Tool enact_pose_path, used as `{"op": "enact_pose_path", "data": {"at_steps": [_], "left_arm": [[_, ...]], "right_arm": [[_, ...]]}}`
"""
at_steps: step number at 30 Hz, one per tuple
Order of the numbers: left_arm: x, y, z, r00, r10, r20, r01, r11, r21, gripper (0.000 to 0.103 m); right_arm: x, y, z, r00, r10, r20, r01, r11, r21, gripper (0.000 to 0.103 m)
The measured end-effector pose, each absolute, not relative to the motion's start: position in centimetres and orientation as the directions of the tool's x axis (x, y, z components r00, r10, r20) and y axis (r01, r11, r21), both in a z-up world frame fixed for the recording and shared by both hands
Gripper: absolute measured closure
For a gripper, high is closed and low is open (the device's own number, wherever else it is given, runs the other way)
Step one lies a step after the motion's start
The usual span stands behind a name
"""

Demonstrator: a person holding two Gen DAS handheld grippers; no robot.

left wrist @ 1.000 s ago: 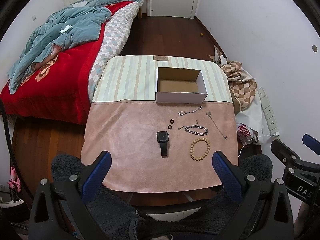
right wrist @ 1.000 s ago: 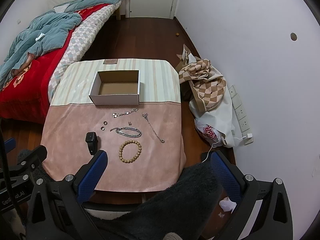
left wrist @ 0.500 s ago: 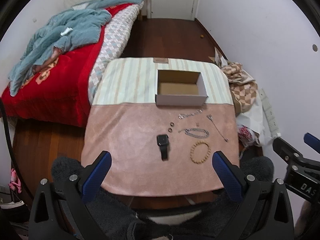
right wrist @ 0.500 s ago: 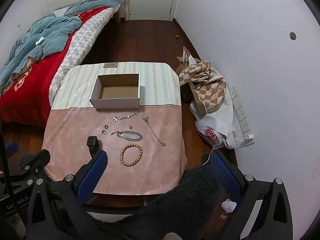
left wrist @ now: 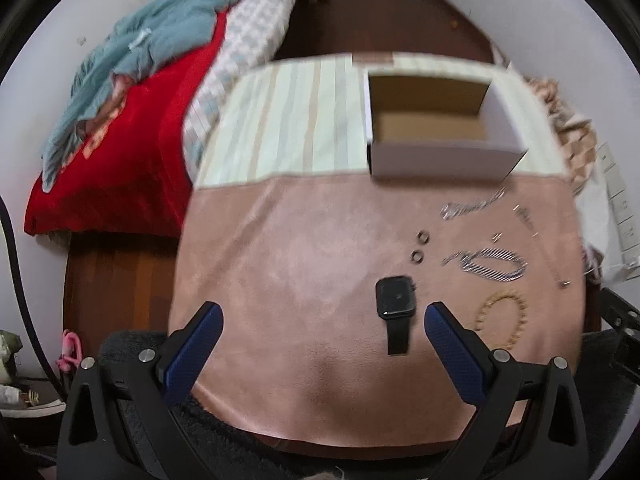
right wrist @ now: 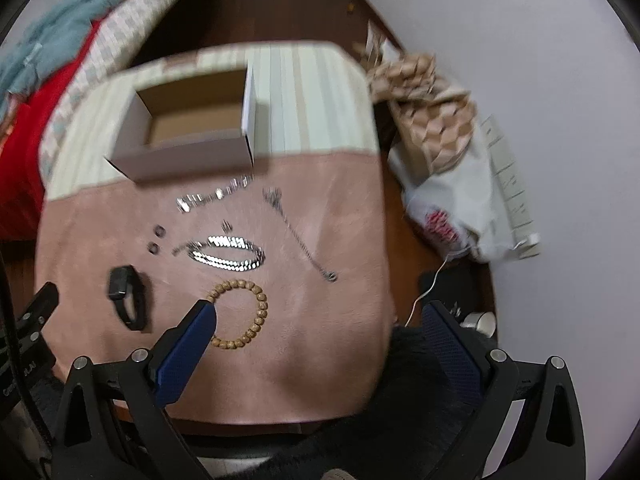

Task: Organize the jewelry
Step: 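Grasp the black smartwatch with the left tool while the right tool grasps the wooden bead bracelet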

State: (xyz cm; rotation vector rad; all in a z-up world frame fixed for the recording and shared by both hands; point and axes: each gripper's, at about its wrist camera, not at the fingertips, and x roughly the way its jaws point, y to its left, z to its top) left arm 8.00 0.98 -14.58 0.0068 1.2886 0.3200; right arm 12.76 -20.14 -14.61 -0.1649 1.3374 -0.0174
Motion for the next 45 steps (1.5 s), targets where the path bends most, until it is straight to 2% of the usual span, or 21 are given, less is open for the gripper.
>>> {"op": "enact_pose_path", "data": {"at_steps": [3, 6, 8, 9, 13, 14, 15, 17, 25, 27, 29, 30, 31, 32, 35, 45], "left_arm": [[8.2, 1.4, -16.9, 0.191, 0.231, -0.954, -0.243, 0.953, 0.182, 0.000], [8.2, 1.1, -18.6, 0.162, 0.218, -0.962, -0.239, 0.955, 0.176, 0.000], [8.2, 0.8, -19.4, 0.150, 0.216, -0.965, -0.229, 0.957, 0.179, 0.000], [8.2, 0.7, -19.8, 0.144, 0.213, -0.966, -0.225, 0.958, 0.177, 0.000], [8.4, 0.4, -21.0, 0.112, 0.180, -0.977, -0.216, 0.964, 0.153, 0.001], [8.5, 0.4, -21.2, 0.111, 0.167, -0.980, -0.212, 0.967, 0.141, 0.001], [8.5, 0.3, -21.3, 0.112, 0.157, -0.981, -0.206, 0.970, 0.131, 0.001], [8.6, -0.1, -21.5, 0.114, 0.133, -0.985, -0.188, 0.976, 0.111, 0.001], [9.1, -1.4, -23.4, 0.096, 0.079, -0.992, -0.155, 0.986, 0.064, 0.001], [9.5, -1.3, -24.0, 0.099, 0.069, -0.993, -0.145, 0.988, 0.055, 0.006], [9.8, -1.6, -24.5, 0.098, 0.071, -0.993, -0.132, 0.990, 0.057, 0.036], [10.0, -1.7, -24.8, 0.091, 0.060, -0.994, -0.129, 0.991, 0.048, 0.043], [10.1, -1.7, -25.0, 0.088, 0.052, -0.995, -0.127, 0.991, 0.041, 0.061], [10.2, -2.0, -25.1, 0.087, 0.048, -0.995, -0.126, 0.991, 0.037, 0.073], [10.3, -2.1, -25.5, 0.104, 0.036, -0.994, -0.122, 0.992, 0.023, 0.086], [10.9, -2.9, -25.1, 0.163, 0.048, -0.985, -0.097, 0.995, 0.032, 0.088]], "right_arm": [[13.7, -19.9, -19.2, 0.162, -0.099, -0.982, -0.084, 0.990, -0.114, 0.008], [14.0, -19.8, -23.2, 0.081, -0.088, -0.993, -0.077, 0.993, -0.094, 0.021], [13.8, -20.0, -25.0, 0.041, -0.061, -0.997, -0.067, 0.996, -0.064, 0.032], [13.6, -20.0, -25.7, 0.031, -0.050, -0.998, -0.062, 0.997, -0.052, 0.034], [12.5, -19.7, -27.7, 0.010, -0.007, -1.000, -0.064, 0.998, -0.008, 0.053], [12.1, -19.5, -27.4, 0.040, -0.015, -0.999, -0.076, 0.997, -0.018, 0.060], [11.8, -19.4, -27.3, 0.063, -0.014, -0.998, -0.089, 0.996, -0.020, 0.064], [11.4, -19.3, -27.2, 0.083, -0.015, -0.996, -0.095, 0.995, -0.023, 0.094], [12.1, -22.2, -27.1, 0.060, -0.007, -0.998, -0.038, 0.999, -0.009, 0.093], [12.1, -22.3, -27.1, 0.050, 0.009, -0.999, -0.020, 1.000, 0.008, 0.092], [12.3, -22.6, -27.1, 0.050, 0.009, -0.999, -0.024, 1.000, 0.008, 0.092], [12.2, -22.6, -27.1, 0.053, 0.007, -0.999, -0.026, 1.000, 0.006, 0.092], [12.3, -22.7, -27.1, 0.054, 0.007, -0.999, -0.027, 1.000, 0.006, 0.092], [12.3, -22.8, -27.2, 0.054, 0.007, -0.998, -0.026, 1.000, 0.006, 0.092], [12.5, -22.9, -27.3, 0.055, 0.002, -0.998, -0.029, 1.000, 0.001, 0.092], [12.7, -22.7, -27.4, 0.077, -0.011, -0.997, -0.044, 0.999, -0.015, 0.093]]}}
